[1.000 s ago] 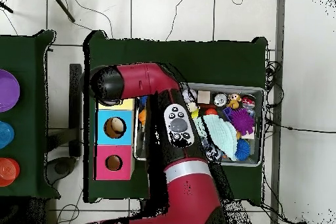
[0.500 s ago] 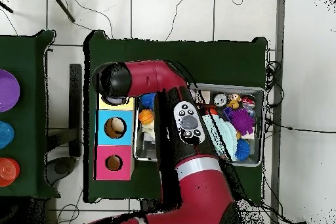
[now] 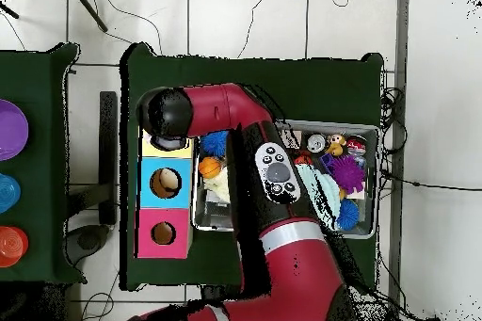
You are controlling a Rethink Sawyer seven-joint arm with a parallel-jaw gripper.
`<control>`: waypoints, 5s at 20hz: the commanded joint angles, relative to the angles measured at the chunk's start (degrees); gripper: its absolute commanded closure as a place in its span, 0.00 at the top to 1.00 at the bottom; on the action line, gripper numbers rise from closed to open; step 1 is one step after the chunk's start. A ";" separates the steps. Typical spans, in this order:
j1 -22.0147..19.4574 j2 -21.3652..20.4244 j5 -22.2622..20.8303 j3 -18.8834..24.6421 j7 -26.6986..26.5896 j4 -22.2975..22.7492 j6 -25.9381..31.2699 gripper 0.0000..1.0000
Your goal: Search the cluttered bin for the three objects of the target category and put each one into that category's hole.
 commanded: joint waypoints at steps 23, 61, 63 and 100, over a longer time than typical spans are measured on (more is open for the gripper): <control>-3.30 22.85 -6.48 2.49 -9.39 -5.76 -9.51 0.00; -0.22 8.66 8.88 0.74 4.40 7.70 7.51 0.00; -0.05 10.34 8.16 0.50 3.80 6.19 6.27 0.00; 5.90 -1.40 8.99 -8.99 6.17 -3.75 15.38 0.00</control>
